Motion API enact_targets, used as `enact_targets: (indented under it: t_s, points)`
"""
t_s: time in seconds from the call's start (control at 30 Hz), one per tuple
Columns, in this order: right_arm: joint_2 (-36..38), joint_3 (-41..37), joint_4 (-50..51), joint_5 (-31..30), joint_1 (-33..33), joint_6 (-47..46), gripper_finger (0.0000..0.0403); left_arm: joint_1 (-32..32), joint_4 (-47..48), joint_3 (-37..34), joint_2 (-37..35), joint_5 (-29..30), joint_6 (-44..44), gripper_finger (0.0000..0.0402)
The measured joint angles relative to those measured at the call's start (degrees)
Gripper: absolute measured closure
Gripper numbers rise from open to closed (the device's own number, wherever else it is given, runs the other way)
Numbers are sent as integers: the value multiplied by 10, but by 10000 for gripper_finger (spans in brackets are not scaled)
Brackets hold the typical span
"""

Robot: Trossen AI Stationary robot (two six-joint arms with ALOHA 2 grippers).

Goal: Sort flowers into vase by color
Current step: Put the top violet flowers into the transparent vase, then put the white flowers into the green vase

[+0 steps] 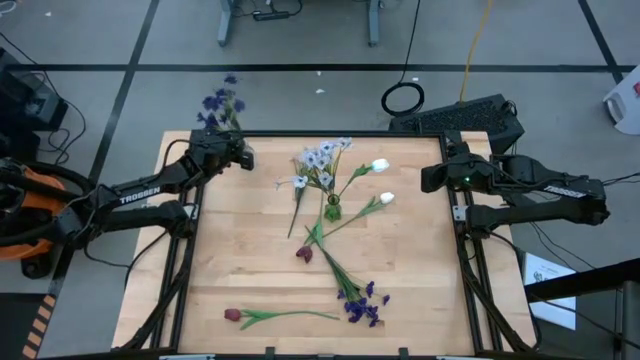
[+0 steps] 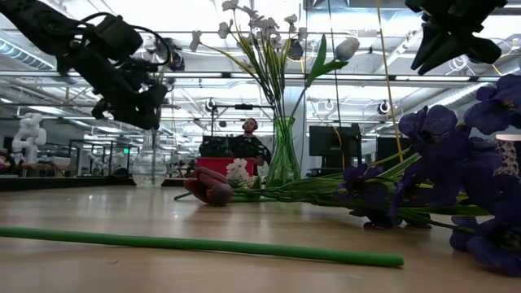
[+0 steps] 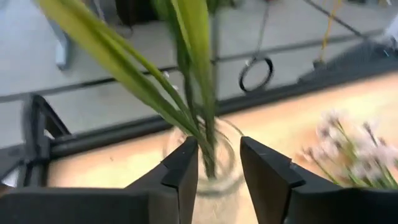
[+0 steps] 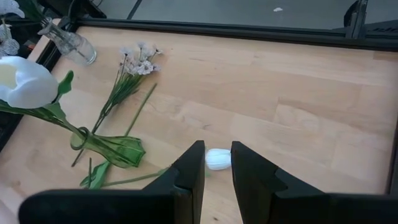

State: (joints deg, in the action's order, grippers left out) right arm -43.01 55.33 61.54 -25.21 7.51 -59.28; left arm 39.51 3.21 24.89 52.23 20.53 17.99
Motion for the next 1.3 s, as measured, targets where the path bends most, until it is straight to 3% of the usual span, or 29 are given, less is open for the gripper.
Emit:
enact_targets:
  t_s: [0.3,0.73,0.93,1.3]
  points:
    - [-9,0,0,-4,0,19,333,-20,180,64,-40,-6,72,274]
    - [-8,1,32,-3,0,21,333,-69,286,113,-91,10,178,274]
    - [-8,1,37,-3,0,30,333,-145,292,118,-92,10,213,281]
    - [-8,1,40,-2,0,42,333,-326,287,118,-87,82,331,323]
